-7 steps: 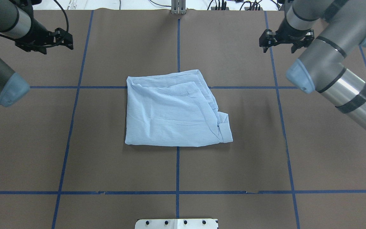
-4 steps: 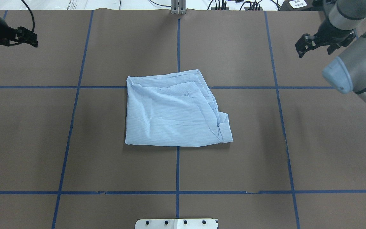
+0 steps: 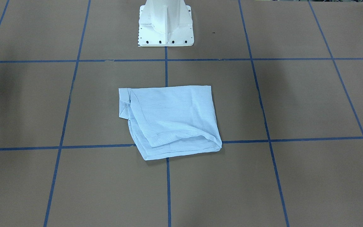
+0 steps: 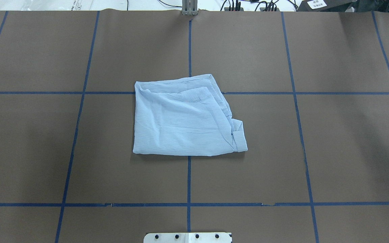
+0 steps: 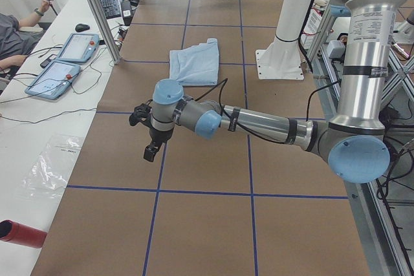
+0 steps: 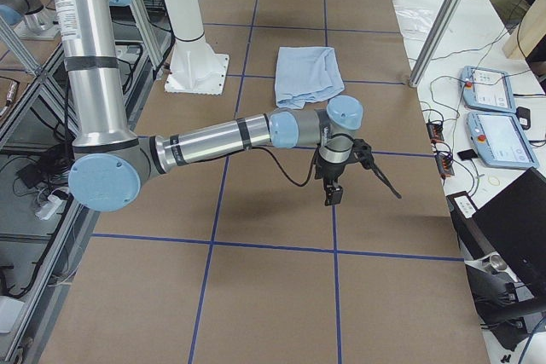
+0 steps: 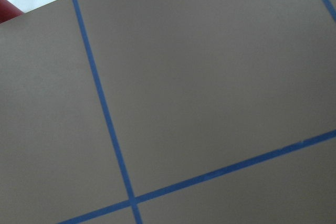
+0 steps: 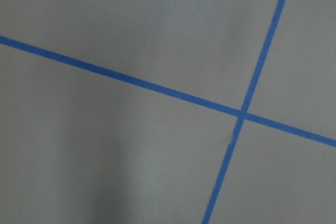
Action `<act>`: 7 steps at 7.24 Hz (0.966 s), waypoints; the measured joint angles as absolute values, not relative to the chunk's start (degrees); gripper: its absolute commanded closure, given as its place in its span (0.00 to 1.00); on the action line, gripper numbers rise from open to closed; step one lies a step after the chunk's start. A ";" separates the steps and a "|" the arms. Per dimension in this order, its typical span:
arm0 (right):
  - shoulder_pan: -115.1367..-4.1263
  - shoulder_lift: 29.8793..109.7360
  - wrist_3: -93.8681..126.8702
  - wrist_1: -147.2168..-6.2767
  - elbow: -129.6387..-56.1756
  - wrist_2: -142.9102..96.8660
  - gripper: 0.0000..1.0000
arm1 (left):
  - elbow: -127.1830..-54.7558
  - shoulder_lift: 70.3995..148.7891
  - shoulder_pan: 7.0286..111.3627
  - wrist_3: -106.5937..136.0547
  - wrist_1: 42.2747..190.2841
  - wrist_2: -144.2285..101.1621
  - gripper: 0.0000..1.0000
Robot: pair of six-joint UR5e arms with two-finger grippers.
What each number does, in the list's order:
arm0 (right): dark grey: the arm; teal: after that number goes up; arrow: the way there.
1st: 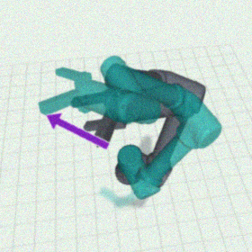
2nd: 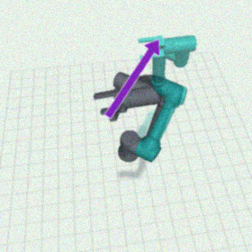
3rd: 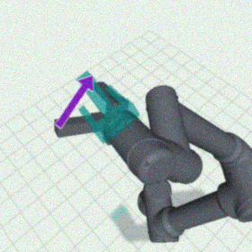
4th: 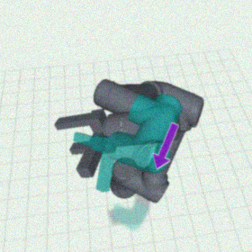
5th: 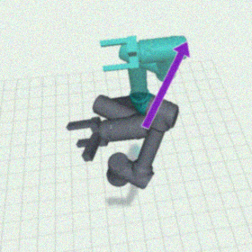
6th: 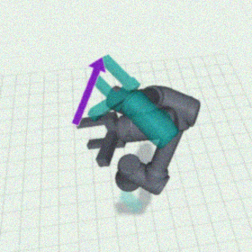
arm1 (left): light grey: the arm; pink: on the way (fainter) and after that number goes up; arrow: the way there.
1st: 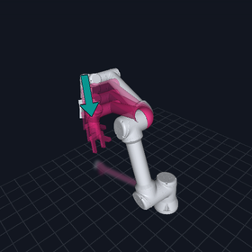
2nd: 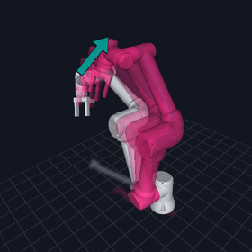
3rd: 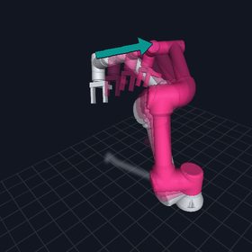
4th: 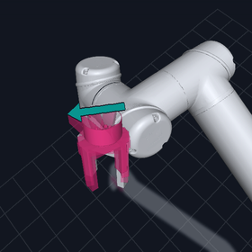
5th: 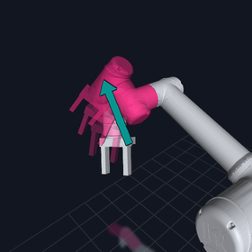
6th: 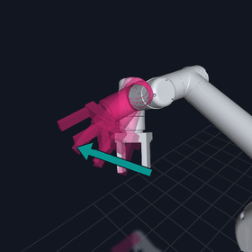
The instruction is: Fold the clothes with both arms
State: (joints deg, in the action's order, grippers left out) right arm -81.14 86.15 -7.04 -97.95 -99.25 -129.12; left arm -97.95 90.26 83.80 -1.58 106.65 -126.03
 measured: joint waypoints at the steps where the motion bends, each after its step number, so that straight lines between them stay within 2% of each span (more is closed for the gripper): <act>1: -82.61 87.65 -8.86 -97.63 -99.09 -129.35 0.00 | -97.60 88.90 84.93 -2.24 107.45 -126.27 0.00; 5: -87.55 92.67 -9.10 -96.42 -99.12 -130.70 0.00 | -96.55 85.63 86.04 -1.39 108.60 -126.30 0.00; 7: -89.86 94.21 -5.93 -96.52 -98.70 -135.27 0.00 | -98.30 84.80 86.59 -1.48 100.69 -126.43 0.00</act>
